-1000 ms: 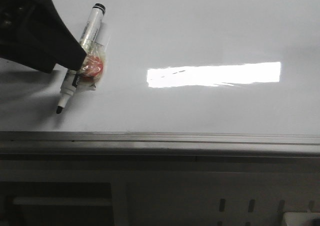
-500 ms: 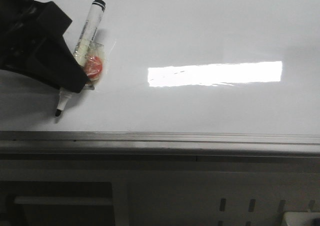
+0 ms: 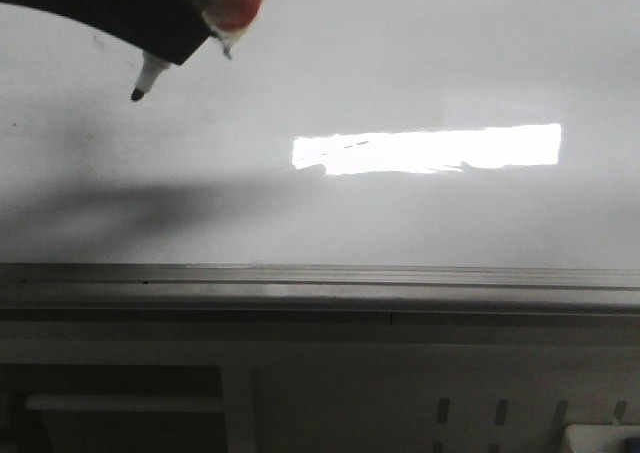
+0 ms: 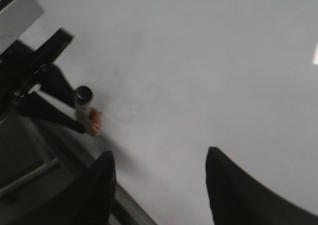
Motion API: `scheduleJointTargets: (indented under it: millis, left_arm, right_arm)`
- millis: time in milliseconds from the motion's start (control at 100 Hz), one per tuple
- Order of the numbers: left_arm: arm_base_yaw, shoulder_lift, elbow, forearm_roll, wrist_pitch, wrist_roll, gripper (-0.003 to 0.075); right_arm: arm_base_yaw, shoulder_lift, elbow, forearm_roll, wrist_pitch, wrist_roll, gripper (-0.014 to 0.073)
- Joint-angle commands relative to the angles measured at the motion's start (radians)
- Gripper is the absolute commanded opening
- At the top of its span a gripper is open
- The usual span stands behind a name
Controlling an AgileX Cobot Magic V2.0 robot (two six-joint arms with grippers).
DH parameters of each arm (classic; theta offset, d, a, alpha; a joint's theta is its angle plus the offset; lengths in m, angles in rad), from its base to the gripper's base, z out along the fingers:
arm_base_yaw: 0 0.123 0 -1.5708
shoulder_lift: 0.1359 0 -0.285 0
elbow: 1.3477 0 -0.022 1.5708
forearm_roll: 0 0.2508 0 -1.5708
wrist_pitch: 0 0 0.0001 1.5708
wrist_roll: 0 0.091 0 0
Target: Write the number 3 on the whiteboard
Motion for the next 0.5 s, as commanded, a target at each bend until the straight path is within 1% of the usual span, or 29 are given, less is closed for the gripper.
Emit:
scheduleJointTargets:
  millis: [0, 90, 210, 330, 490]
  left_arm:
    - [-0.059, -0.042, -0.036, 0.03, -0.022, 0.115, -0.002]
    - [-0.11, -0.055, -0.036, 0.102, -0.015, 0.115, -0.002]
    - [-0.143, -0.061, -0.036, 0.129, -0.014, 0.115, -0.002]
    - [-0.143, -0.061, -0.036, 0.127, -0.005, 0.115, -0.002]
    - [-0.143, -0.064, -0.036, 0.127, 0.009, 0.115, -0.002]
  right_arm:
    - [0.112, 0.095, -0.08, 0.007, -0.057, -0.084, 0.0365]
    - [0.217, 0.188, -0.13, -0.005, -0.067, -0.096, 0.0365]
    - [0.3, 0.297, -0.184, -0.037, -0.073, -0.096, 0.0365]
    - [0.335, 0.375, -0.225, -0.037, -0.068, -0.096, 0.0365]
    - [0.337, 0.417, -0.232, -0.037, -0.052, -0.094, 0.0365]
